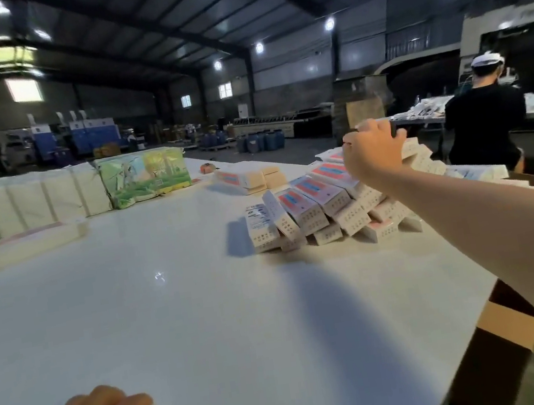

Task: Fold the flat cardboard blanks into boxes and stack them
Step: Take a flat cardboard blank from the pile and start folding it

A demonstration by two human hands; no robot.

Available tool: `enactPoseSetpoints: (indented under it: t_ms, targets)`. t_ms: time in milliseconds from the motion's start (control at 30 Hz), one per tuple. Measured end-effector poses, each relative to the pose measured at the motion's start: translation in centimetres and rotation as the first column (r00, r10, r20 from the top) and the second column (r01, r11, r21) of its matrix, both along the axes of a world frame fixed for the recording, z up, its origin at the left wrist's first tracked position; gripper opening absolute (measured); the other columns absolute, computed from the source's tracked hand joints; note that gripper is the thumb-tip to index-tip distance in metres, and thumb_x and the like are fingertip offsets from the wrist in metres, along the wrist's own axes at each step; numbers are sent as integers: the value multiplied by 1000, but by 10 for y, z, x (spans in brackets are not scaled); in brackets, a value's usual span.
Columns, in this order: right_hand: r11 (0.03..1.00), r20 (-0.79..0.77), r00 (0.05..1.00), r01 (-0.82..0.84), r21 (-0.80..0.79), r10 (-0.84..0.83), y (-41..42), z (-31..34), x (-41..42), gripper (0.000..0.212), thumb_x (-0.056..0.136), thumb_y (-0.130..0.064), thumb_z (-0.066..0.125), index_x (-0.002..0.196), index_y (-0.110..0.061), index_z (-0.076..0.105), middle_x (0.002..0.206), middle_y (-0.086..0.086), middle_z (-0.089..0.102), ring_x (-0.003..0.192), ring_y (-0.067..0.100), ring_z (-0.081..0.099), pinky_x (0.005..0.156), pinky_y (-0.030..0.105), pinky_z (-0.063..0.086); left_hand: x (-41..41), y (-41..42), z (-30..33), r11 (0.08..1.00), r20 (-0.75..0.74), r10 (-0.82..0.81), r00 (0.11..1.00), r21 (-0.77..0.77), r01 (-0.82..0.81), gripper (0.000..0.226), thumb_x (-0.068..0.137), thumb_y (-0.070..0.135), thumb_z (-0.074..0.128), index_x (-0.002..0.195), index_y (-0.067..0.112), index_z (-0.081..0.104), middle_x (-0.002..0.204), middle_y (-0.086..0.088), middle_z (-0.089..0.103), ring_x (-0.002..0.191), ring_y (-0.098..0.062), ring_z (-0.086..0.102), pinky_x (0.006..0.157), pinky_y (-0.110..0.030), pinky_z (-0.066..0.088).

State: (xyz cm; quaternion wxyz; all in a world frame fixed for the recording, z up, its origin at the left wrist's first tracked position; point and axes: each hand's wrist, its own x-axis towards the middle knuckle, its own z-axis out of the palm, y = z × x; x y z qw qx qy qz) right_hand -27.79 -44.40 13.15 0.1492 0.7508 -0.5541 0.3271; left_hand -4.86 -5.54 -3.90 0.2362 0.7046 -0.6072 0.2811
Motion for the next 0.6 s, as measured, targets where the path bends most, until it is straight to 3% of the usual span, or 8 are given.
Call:
enactPoseSetpoints:
  t_ms: [67,133,200,267,333,400,600]
  targets:
    - [975,38,977,-204,-87,208,33,11,29,33,96,-19,38,114,-18,66,128,10,52,118,31,40,99,45,30,-11,5,15,999,-25,6,1000,51,-5,32,90,52,32,87,33,57,85,15,40,68,-13,39,55,-21,40]
    - [887,34,892,-444,-125,451,80,11,64,30,94,-17,42,105,-15,70,118,10,60,109,32,49,87,39,36,-20,12,25,994,-48,57,997,99,-52,32,77,49,41,81,30,66,82,16,50,75,-9,43,52,-21,45]
    - [705,51,704,-704,-84,709,137,-11,96,25,93,-17,48,100,-14,72,108,9,68,100,29,57,82,34,43,-32,18,33,966,-167,145,975,237,-103,43,75,51,34,88,30,69,86,15,56,84,-5,51,66,-24,47]
    - [489,46,493,-869,74,869,197,-54,119,21,91,-18,52,97,-14,72,104,5,71,95,25,61,82,32,47,-39,22,38,930,-229,214,950,344,-127,51,80,54,27,105,31,65,101,13,56,101,-9,50,84,-22,39]
    - [411,-39,417,-870,272,908,239,-100,133,21,91,-22,51,93,-15,71,101,4,69,95,26,59,80,36,48,-37,24,35,922,-188,243,952,350,-167,39,91,48,35,114,30,61,112,11,53,110,-11,44,91,-22,34]
    - [390,-69,393,-847,362,917,258,-129,138,22,92,-24,50,92,-16,70,98,4,65,94,26,55,79,36,45,-35,24,33,937,-194,222,956,313,-154,29,93,40,45,112,25,62,113,4,54,110,-15,44,91,-28,35]
    - [326,14,345,-899,292,939,254,-145,139,14,88,-16,60,86,-17,74,95,3,67,90,27,57,74,35,44,-32,22,31,935,-218,204,954,332,-124,28,94,31,45,111,17,62,116,-6,54,109,-22,41,85,-36,37]
